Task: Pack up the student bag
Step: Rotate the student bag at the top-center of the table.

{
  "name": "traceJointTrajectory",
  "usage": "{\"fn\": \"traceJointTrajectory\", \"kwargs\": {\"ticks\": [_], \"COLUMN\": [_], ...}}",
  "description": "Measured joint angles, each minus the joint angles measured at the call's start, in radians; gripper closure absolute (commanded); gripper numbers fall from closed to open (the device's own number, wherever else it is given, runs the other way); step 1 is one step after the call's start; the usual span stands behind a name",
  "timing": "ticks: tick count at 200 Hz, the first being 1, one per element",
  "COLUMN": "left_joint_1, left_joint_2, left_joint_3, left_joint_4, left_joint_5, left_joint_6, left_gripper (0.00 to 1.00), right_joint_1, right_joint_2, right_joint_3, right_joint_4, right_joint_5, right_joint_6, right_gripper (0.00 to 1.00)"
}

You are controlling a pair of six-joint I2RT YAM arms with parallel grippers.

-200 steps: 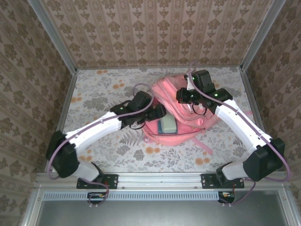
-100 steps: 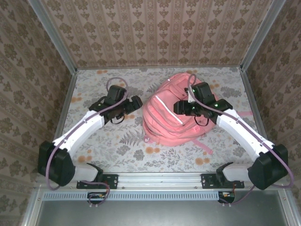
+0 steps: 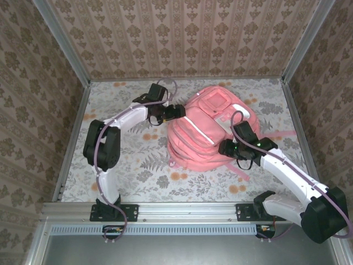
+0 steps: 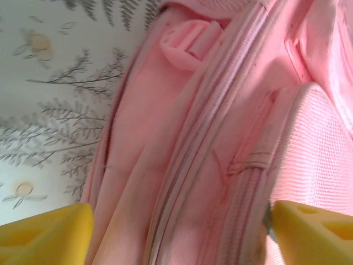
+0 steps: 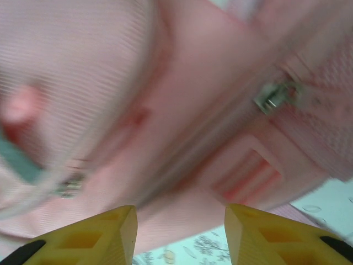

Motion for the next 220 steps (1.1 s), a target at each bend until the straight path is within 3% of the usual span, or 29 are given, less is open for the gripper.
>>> {"fn": "traceJointTrajectory", "kwargs": {"ticks": [25, 51, 74, 110, 145, 153, 176, 197, 220], "left_joint_1": [-0.008, -0.016, -0.027, -0.060, -0.177, -0.215, -0.314, -0.380, -0.389], "left_joint_2": [0.007, -0.033, -0.122, -0.296, -0.369, -0.370, -0.369, -0.365, -0.388], "left_joint_3": [-0.017, -0.113, -0.239, -0.423, -0.495, -0.498, -0.489, -0.466, -0.465], "left_joint_4": [0.027, 0.111, 0.189, 0.229, 0.221, 0.219, 0.198, 0.147, 0.098], "left_joint_5": [0.034, 0.043, 0.030, -0.060, -0.180, -0.205, -0.241, -0.256, -0.262], "left_joint_6": [0.027, 0.021, 0.005, -0.057, -0.150, -0.172, -0.224, -0.240, -0.244], "left_gripper": [0.41, 0.68, 0.74, 0.70, 0.64, 0.61, 0.38, 0.34, 0.34], "right_joint_1": [-0.002, -0.012, -0.029, -0.075, -0.146, -0.165, -0.201, -0.208, -0.202], "right_joint_2": [0.002, 0.048, 0.122, 0.264, 0.405, 0.425, 0.467, 0.482, 0.451], "right_joint_3": [-0.042, -0.042, -0.032, 0.059, 0.190, 0.213, 0.281, 0.328, 0.330], "right_joint_4": [0.008, 0.050, 0.075, 0.094, 0.111, 0.119, 0.140, 0.160, 0.177], "right_joint_5": [0.027, 0.044, 0.061, 0.092, 0.146, 0.161, 0.198, 0.208, 0.180], "right_joint_6": [0.012, 0.006, -0.016, -0.083, -0.160, -0.177, -0.216, -0.238, -0.238], "right_gripper": [0.53, 0.53, 0.53, 0.52, 0.51, 0.51, 0.50, 0.49, 0.48]}}
